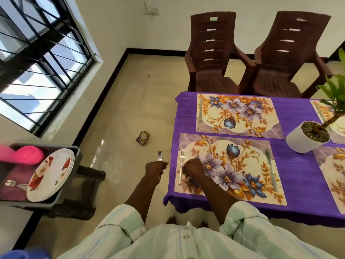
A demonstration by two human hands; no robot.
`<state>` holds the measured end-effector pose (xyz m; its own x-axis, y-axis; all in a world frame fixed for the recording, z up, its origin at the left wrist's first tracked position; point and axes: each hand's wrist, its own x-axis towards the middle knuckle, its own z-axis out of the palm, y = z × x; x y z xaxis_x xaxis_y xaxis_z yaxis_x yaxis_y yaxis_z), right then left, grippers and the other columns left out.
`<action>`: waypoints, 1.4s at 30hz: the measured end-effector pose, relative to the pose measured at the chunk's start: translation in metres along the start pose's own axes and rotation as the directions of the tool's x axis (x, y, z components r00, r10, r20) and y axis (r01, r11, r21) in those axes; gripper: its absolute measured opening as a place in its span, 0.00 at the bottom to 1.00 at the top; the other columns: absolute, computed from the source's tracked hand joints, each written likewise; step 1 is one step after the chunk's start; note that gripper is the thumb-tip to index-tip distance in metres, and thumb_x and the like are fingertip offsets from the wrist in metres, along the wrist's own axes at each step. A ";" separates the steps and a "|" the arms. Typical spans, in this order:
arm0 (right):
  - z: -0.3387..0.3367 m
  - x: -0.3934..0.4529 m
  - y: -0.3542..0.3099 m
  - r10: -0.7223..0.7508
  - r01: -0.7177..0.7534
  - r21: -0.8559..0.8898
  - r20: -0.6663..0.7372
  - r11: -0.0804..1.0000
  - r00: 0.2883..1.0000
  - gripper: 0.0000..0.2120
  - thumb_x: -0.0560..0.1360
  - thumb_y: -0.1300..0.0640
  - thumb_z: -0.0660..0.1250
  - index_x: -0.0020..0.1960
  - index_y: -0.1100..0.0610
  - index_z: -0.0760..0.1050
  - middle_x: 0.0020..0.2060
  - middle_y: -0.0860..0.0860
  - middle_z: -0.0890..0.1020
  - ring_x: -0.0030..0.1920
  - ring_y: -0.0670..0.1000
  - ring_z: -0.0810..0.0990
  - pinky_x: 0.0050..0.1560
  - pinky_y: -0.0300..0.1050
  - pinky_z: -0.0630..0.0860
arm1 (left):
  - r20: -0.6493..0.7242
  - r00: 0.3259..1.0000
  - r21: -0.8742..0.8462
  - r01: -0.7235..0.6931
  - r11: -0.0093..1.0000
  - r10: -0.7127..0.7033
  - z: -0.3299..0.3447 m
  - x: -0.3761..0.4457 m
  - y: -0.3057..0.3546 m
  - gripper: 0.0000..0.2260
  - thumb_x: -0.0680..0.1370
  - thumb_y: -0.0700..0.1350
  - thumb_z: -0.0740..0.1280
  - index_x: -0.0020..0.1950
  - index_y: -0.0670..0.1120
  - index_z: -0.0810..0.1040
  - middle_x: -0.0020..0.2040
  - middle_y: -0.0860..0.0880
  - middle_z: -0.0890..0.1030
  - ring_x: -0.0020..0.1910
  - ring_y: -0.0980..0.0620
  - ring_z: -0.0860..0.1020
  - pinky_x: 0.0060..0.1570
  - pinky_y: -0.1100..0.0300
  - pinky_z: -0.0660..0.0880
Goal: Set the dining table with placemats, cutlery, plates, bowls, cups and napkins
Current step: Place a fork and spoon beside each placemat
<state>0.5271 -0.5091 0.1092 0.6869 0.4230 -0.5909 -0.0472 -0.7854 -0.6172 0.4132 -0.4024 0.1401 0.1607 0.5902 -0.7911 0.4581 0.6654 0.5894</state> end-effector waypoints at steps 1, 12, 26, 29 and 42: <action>0.000 -0.002 0.001 -0.030 0.030 -0.007 -0.027 1.000 0.999 0.07 0.74 0.59 0.69 0.48 0.63 0.79 0.41 0.57 0.84 0.41 0.56 0.84 0.49 0.54 0.82 | 0.000 1.000 0.008 0.000 1.000 0.000 -0.001 0.001 0.000 0.11 0.70 0.39 0.75 0.50 0.37 0.80 0.38 0.46 0.80 0.29 0.55 0.68 0.25 0.61 0.65; -0.004 -0.003 0.006 -0.329 0.307 -0.435 0.027 0.847 0.944 0.25 0.76 0.46 0.68 0.71 0.48 0.68 0.67 0.55 0.68 0.67 0.55 0.68 0.63 0.47 0.69 | 0.043 0.999 0.032 -0.025 0.999 0.023 0.001 0.004 0.003 0.09 0.72 0.40 0.73 0.49 0.38 0.80 0.38 0.46 0.80 0.30 0.55 0.69 0.27 0.62 0.67; -0.006 0.007 0.003 -0.368 0.356 -0.506 0.081 0.786 0.926 0.18 0.79 0.52 0.65 0.69 0.48 0.71 0.68 0.56 0.65 0.67 0.57 0.66 0.63 0.49 0.68 | 0.051 0.998 0.069 -0.035 0.997 0.031 -0.004 0.009 -0.004 0.09 0.72 0.41 0.74 0.50 0.38 0.79 0.40 0.46 0.80 0.31 0.54 0.69 0.28 0.62 0.68; -0.007 0.006 0.002 -0.368 0.363 -0.492 0.092 0.791 0.925 0.20 0.79 0.50 0.64 0.71 0.47 0.69 0.68 0.56 0.65 0.68 0.57 0.65 0.65 0.49 0.67 | 0.057 0.998 0.069 -0.039 0.997 0.035 -0.004 0.008 -0.003 0.10 0.73 0.41 0.73 0.50 0.38 0.79 0.39 0.46 0.80 0.30 0.55 0.69 0.27 0.62 0.67; -0.028 -0.020 0.040 -0.286 0.279 -0.066 -0.274 0.958 0.918 0.15 0.79 0.54 0.64 0.65 0.47 0.73 0.64 0.50 0.73 0.55 0.44 0.73 0.54 0.26 0.70 | 0.536 0.839 -0.145 -0.020 0.989 0.096 0.042 -0.029 0.000 0.11 0.81 0.41 0.59 0.58 0.37 0.76 0.47 0.40 0.82 0.44 0.45 0.80 0.44 0.52 0.79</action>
<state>0.5318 -0.5619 0.1106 0.8429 0.4893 -0.2239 0.1943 -0.6647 -0.7214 0.4456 -0.4384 0.1560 0.6475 0.3137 -0.6945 0.3228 0.7127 0.6228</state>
